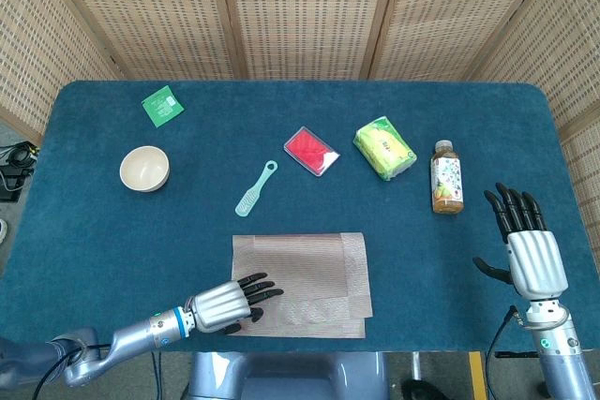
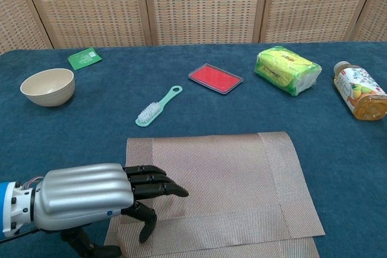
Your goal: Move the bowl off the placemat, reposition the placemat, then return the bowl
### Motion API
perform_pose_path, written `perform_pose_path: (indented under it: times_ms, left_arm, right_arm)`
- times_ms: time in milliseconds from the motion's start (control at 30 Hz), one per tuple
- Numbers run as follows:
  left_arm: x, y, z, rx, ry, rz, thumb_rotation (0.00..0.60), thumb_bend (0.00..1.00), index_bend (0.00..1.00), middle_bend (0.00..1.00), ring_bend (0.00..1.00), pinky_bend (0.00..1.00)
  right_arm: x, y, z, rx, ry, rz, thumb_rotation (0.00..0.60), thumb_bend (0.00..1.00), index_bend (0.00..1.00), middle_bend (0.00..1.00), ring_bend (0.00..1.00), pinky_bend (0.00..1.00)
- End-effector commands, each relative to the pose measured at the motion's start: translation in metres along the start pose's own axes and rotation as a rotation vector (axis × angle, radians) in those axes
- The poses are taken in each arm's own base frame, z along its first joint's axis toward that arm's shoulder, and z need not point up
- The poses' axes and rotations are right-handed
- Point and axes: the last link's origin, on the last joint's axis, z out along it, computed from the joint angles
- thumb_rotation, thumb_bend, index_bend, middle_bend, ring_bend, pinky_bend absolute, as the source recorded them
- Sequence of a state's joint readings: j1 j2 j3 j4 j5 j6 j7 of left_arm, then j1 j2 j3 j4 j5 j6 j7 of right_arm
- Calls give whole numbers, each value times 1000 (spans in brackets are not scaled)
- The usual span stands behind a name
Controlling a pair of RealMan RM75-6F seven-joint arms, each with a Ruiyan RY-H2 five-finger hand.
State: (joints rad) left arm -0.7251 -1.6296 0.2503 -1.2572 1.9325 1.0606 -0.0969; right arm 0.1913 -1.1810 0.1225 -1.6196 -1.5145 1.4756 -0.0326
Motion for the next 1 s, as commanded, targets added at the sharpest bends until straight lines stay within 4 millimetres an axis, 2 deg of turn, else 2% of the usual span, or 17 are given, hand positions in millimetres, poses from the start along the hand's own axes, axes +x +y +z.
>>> perform_pose_path:
  times_ms: [33, 333, 633, 1000]
  left_arm:
    - [0, -1, 1, 5, 2, 1, 600, 368, 451, 0, 0, 0]
    - [-2, -1, 4, 14, -10, 0, 600, 413, 451, 0, 0, 0]
    - [-3, -4, 6, 29, -19, -2, 600, 460, 499, 0, 0, 0]
    - [0, -8, 14, 58, 17, -32, 600, 504, 682, 0, 0, 0]
  right_arm:
    - [0, 0, 0, 1, -1, 0, 600, 0, 28, 0, 0, 0]
    - [0, -1, 0, 2, -2, 2, 600, 0, 28, 0, 0, 0]
    - [1, -1, 0, 3, -1, 4, 600, 0, 28, 0, 0, 0]
    - [2, -1, -1, 5, 0, 8, 600, 0, 27, 0, 0, 0]
